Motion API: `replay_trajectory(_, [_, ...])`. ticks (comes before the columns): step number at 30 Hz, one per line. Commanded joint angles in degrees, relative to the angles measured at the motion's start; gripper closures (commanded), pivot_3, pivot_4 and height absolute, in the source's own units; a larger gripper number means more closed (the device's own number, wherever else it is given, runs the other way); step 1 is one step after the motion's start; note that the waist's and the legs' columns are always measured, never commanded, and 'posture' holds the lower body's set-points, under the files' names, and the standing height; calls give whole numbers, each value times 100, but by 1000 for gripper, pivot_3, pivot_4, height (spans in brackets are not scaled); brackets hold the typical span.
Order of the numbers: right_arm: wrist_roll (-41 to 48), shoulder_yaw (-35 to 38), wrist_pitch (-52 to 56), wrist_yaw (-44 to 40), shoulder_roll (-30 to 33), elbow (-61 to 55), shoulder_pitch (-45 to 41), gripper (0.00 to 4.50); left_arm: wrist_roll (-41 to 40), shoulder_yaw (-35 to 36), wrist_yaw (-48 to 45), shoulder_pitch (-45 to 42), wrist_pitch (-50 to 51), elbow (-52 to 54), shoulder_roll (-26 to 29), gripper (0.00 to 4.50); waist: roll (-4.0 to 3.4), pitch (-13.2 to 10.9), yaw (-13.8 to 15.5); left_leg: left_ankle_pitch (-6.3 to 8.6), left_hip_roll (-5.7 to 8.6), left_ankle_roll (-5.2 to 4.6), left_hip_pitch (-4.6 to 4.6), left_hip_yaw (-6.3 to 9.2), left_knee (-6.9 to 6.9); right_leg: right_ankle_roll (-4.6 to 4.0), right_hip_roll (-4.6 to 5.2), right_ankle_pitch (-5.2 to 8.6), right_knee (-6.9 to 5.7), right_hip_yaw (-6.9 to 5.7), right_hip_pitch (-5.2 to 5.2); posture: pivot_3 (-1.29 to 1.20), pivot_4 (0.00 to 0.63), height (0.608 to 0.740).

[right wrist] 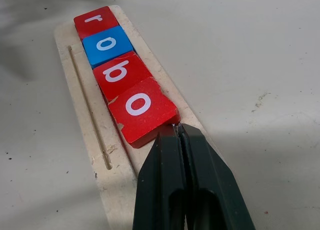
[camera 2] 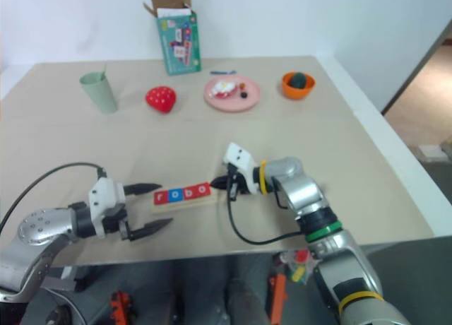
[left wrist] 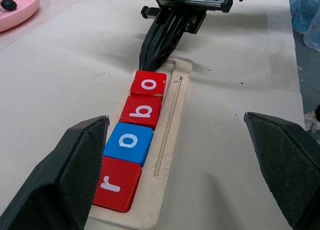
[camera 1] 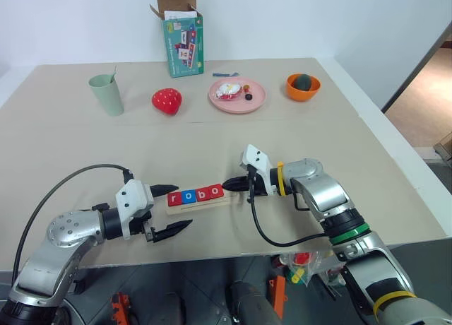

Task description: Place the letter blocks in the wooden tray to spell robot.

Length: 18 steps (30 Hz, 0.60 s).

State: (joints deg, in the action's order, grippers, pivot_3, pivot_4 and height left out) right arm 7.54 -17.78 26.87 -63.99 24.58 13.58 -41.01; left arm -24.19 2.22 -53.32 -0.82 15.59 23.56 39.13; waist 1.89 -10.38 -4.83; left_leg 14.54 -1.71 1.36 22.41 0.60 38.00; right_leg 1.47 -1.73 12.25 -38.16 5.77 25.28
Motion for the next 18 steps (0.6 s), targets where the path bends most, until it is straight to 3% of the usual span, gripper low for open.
replay_trajectory(1, [20, 2, -117, -74, 18, -126, -17, 4469, -42, 60, 13, -58, -23, 119, 22, 0, 0, 0, 0, 0, 0, 0, 0, 0, 0, 0, 0, 0, 0, -1, 0, 0, 150, 740])
replay_trajectory(18, [65, 76, -125, -170, 100, -276, -3, 4469, -102, 50, 18, -75, -105, 66, -78, 0, 0, 0, 1, 0, 0, 0, 0, 2, 0, 0, -1, 0, 0, -2, 0, 0, 150, 740])
